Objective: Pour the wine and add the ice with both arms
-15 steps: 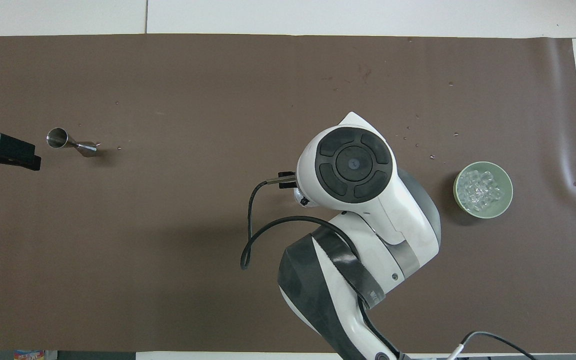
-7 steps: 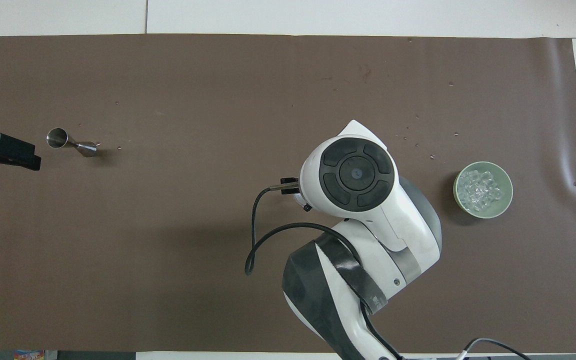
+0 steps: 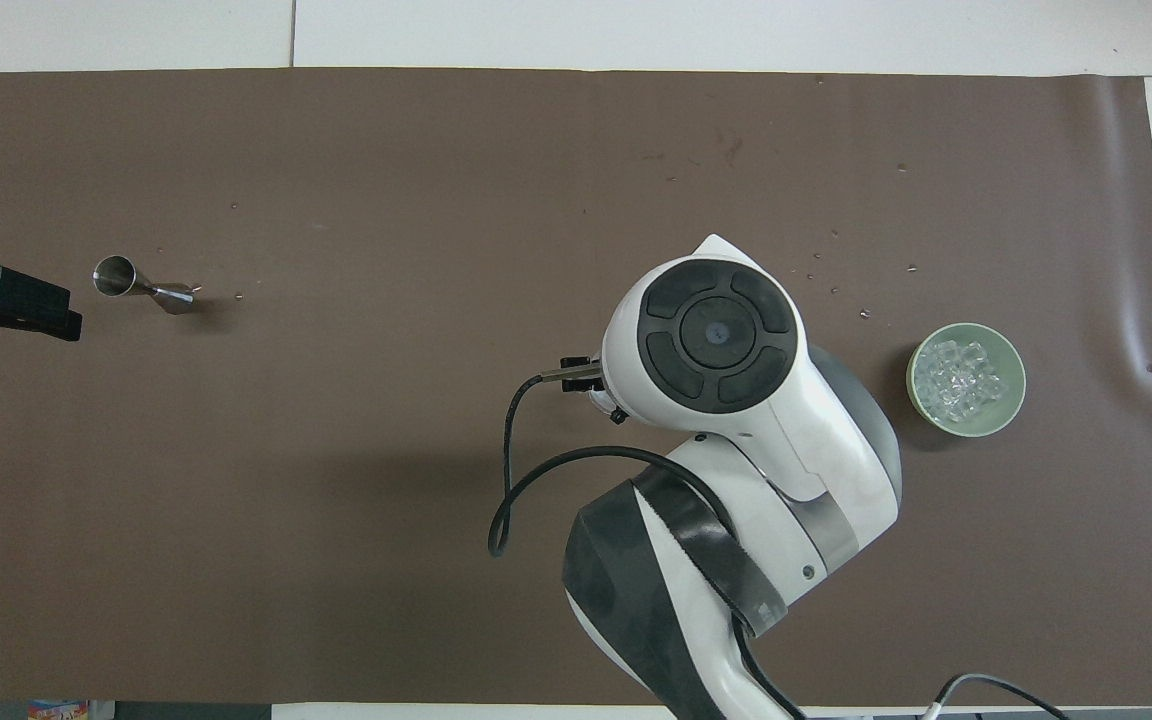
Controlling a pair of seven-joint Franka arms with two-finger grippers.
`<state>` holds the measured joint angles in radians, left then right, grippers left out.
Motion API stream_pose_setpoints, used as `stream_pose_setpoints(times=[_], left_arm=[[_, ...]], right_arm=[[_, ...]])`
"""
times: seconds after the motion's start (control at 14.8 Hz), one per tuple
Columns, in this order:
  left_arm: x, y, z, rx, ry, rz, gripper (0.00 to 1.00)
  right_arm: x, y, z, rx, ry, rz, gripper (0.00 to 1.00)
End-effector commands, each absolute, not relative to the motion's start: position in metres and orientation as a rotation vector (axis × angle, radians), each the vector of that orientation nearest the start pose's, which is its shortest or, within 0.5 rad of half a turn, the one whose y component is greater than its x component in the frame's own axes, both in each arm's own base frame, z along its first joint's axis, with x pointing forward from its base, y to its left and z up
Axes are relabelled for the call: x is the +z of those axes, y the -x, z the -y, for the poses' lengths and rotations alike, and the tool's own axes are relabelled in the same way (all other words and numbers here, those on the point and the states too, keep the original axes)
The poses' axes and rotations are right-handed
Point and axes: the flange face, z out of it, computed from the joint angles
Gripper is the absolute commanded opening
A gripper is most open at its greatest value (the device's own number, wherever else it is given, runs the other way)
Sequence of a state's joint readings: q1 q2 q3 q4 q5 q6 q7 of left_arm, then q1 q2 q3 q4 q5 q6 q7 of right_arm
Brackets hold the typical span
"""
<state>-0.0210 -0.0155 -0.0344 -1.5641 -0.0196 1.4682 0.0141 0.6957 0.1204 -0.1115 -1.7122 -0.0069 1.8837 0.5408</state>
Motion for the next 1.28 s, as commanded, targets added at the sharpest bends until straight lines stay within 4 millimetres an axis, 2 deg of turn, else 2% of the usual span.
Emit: stream_pose_setpoints(times=[0.0,0.07,0.13,0.34,0.47,0.54,0.67,0.81,0.88,0.94,1.01,1.21], left_arm=[[0.629,-0.531,0.030,0.130,3.133,-0.113,1.00],[0.629,-0.531,0.030,0.130,3.133,-0.113,1.00],[0.629,-0.531,0.030,0.128,3.134,-0.113,1.00],[0.629,-0.531,0.030,0.130,3.133,-0.113,1.00],[0.629,-0.531,0.030,0.130,3.133,-0.113,1.00],[0.629,-0.532,0.030,0.127,3.133,-0.113,1.00],[0.629,-0.532,0.030,0.127,3.133,-0.113,1.00],[0.629,-0.531,0.030,0.130,3.133,-0.113,1.00],[0.629,-0.531,0.030,0.130,3.133,-0.113,1.00],[0.629,-0.531,0.030,0.130,3.133,-0.113,1.00],[0.629,-0.531,0.030,0.128,3.134,-0.113,1.00],[0.629,-0.531,0.030,0.130,3.134,-0.113,1.00]], right_arm=[[0.538,-0.512,-0.313,-0.084,3.139,0.031,0.72],[0.544,-0.516,-0.298,-0.074,3.144,0.033,0.74],[0.549,-0.521,-0.279,-0.063,3.147,0.042,0.84],[0.574,-0.537,-0.201,-0.051,3.148,0.018,1.00],[0.590,-0.536,-0.147,-0.001,3.156,0.024,1.00],[0.595,-0.533,-0.127,0.037,3.161,0.024,1.00],[0.606,-0.526,-0.098,0.063,3.162,-0.025,1.00],[0.607,-0.522,-0.077,0.119,3.194,-0.075,1.00],[0.612,-0.524,-0.053,0.124,3.200,-0.133,1.00],[0.627,-0.527,-0.037,0.100,3.191,-0.113,1.00],[0.634,-0.529,-0.026,0.107,3.194,-0.069,1.00],[0.637,-0.534,0.009,0.101,3.201,-0.091,1.00]])
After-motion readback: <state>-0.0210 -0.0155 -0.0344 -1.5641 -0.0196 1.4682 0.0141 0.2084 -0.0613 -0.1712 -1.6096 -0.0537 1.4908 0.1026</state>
